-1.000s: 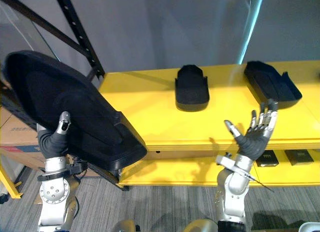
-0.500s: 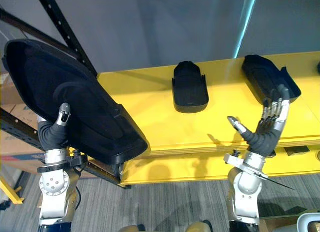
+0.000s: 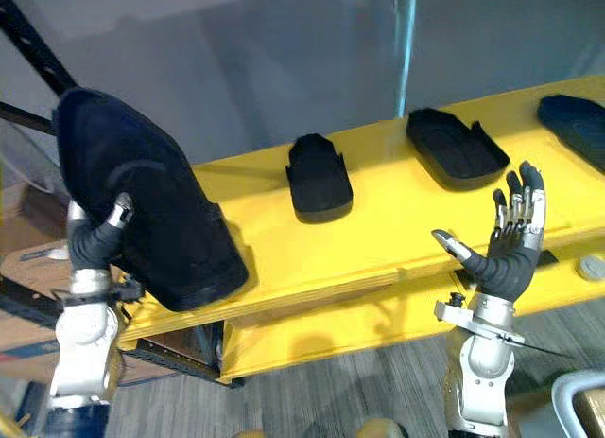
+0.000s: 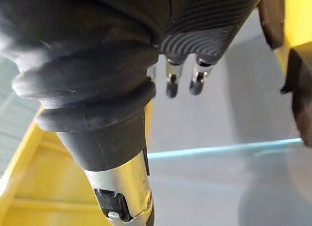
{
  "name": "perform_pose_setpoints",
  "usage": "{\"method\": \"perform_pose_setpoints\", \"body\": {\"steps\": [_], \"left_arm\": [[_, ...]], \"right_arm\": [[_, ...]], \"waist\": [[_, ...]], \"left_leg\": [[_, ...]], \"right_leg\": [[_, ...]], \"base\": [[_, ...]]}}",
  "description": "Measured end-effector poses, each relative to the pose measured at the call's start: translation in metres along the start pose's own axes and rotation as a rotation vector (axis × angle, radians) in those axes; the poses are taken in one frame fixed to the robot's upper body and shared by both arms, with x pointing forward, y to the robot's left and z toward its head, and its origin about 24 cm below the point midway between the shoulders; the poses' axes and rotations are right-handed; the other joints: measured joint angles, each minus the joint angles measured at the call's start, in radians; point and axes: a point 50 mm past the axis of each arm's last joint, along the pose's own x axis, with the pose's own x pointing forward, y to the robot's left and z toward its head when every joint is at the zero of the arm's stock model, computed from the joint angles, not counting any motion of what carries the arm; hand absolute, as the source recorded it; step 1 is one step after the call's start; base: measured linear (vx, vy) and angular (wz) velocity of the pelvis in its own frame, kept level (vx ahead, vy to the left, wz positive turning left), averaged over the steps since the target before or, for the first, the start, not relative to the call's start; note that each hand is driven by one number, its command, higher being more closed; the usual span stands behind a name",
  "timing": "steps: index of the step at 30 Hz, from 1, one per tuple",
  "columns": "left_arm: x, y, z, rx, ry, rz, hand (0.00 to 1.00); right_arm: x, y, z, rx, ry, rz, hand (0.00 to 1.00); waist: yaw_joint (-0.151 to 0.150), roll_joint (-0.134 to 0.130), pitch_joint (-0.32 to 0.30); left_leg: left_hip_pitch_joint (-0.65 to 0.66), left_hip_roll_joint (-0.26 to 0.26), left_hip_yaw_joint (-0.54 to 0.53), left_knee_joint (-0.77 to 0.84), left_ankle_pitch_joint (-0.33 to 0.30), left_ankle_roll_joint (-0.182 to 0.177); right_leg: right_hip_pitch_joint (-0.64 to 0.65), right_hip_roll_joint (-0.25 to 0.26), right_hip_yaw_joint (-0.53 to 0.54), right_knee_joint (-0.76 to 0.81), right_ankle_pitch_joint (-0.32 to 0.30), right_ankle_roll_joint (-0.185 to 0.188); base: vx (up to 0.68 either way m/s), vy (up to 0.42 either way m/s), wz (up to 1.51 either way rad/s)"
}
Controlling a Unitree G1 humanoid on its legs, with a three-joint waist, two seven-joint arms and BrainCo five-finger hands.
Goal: Walk over and take plastic housings, then place them on the shelf
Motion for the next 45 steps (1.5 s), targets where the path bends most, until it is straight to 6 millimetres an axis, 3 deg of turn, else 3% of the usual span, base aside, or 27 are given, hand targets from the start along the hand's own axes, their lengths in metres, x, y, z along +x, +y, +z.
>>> {"method": "perform_pose_setpoints", "body": {"steps": [1,4,6,10,16,19,24,30,33,37,41,45], "left_arm": [[0.002,0.006,-0.003,0.02,0.025,0.032,1.0],[0.003,0.009,-0.016,0.042,0.106,0.06,1.0],[0.011,0.014,-0.024,0.077,0.138,0.059,1.0],[0.038,0.037,-0.035,0.135,0.19,0.078,1.0],[0.071,0.05,-0.03,0.059,0.215,0.101,1.0],[0.076,0.046,-0.038,0.08,0.278,0.057,1.0],[0.077,0.033,-0.056,0.046,0.411,-0.022,1.0],[0.08,0.021,-0.066,-0.052,0.501,-0.058,1.0],[0.089,0.01,-0.062,-0.071,0.491,-0.086,1.0],[0.107,0.0,-0.044,-0.127,0.438,-0.091,1.0],[0.118,-0.013,-0.034,-0.104,0.43,-0.131,1.0],[0.113,-0.024,-0.041,-0.051,0.493,-0.181,1.0]], "right_arm": [[-0.001,0.005,-0.003,0.013,0.023,0.029,0.0],[-0.001,0.014,0.0,0.035,0.017,0.077,0.0],[-0.001,0.02,-0.001,0.041,0.032,0.108,0.0],[0.001,0.021,-0.005,0.007,0.086,0.176,0.0],[0.0,0.02,-0.007,0.012,0.115,0.219,0.0],[-0.003,0.018,-0.01,0.028,0.152,0.234,0.0],[-0.003,0.022,-0.01,0.047,0.167,0.322,0.0],[-0.001,0.055,0.003,0.186,0.107,0.559,0.0],[0.003,0.079,0.01,0.275,0.06,0.677,0.0],[0.013,0.105,0.021,0.327,-0.021,0.786,0.0],[0.015,0.118,0.025,0.353,-0.031,0.826,0.0],[0.017,0.123,0.027,0.363,-0.037,0.825,0.0]], "waist": [[-0.002,-0.025,0.014],[-0.005,-0.034,0.014],[-0.005,-0.028,0.018],[-0.01,0.013,0.039],[-0.042,0.016,0.042],[-0.065,0.017,0.045],[-0.077,0.023,0.056],[-0.089,0.031,0.084],[-0.089,0.03,0.091],[-0.081,0.032,0.155],[-0.063,0.03,0.176],[-0.06,0.029,0.18]], "left_leg": [[0.0,-0.014,0.021,-0.004,0.0,0.0],[-0.025,-0.03,0.021,0.003,-0.004,0.009],[-0.039,-0.034,0.015,0.003,-0.001,0.013],[-0.04,-0.032,0.014,-0.002,0.008,0.012],[-0.041,-0.033,0.021,-0.035,0.028,0.012],[-0.041,-0.032,0.024,-0.04,0.031,0.011],[-0.042,-0.033,0.041,-0.042,0.031,0.011],[-0.044,-0.033,0.038,-0.041,0.039,0.012],[-0.061,-0.037,0.014,-0.044,0.055,0.014],[-0.097,-0.045,-0.019,-0.056,0.086,0.013],[-0.118,-0.046,-0.043,-0.09,0.122,0.008],[-0.13,-0.047,-0.048,-0.092,0.129,0.006]], "right_leg": [[-0.016,-0.013,0.013,-0.009,0.02,0.01],[-0.008,-0.034,-0.001,-0.088,0.077,0.021],[-0.009,-0.042,-0.015,-0.114,0.092,0.036],[-0.008,-0.038,-0.015,-0.127,0.108,0.04],[-0.011,-0.037,-0.013,-0.162,0.136,0.038],[-0.013,-0.038,-0.011,-0.17,0.139,0.043],[-0.026,-0.038,0.007,-0.172,0.142,0.045],[-0.025,-0.039,0.005,-0.17,0.142,0.045],[-0.026,-0.044,-0.02,-0.167,0.142,0.045],[-0.052,-0.05,-0.054,-0.146,0.141,0.043],[-0.082,-0.048,-0.075,-0.12,0.14,0.038],[-0.096,-0.049,-0.077,-0.11,0.139,0.037]], "base": [[-0.12,0.198,-0.45],[-0.07,0.116,-0.18],[-0.07,0.037,0.07],[-0.04,-0.02,-0.01],[-0.01,-0.002,-0.03],[0.0,-0.001,-0.02],[0.01,0.0,-0.09],[0.0,-0.002,0.01],[-0.03,-0.016,0.21],[-0.1,-0.023,0.28],[-0.05,-0.043,0.24],[-0.01,-0.013,0.04]]}}
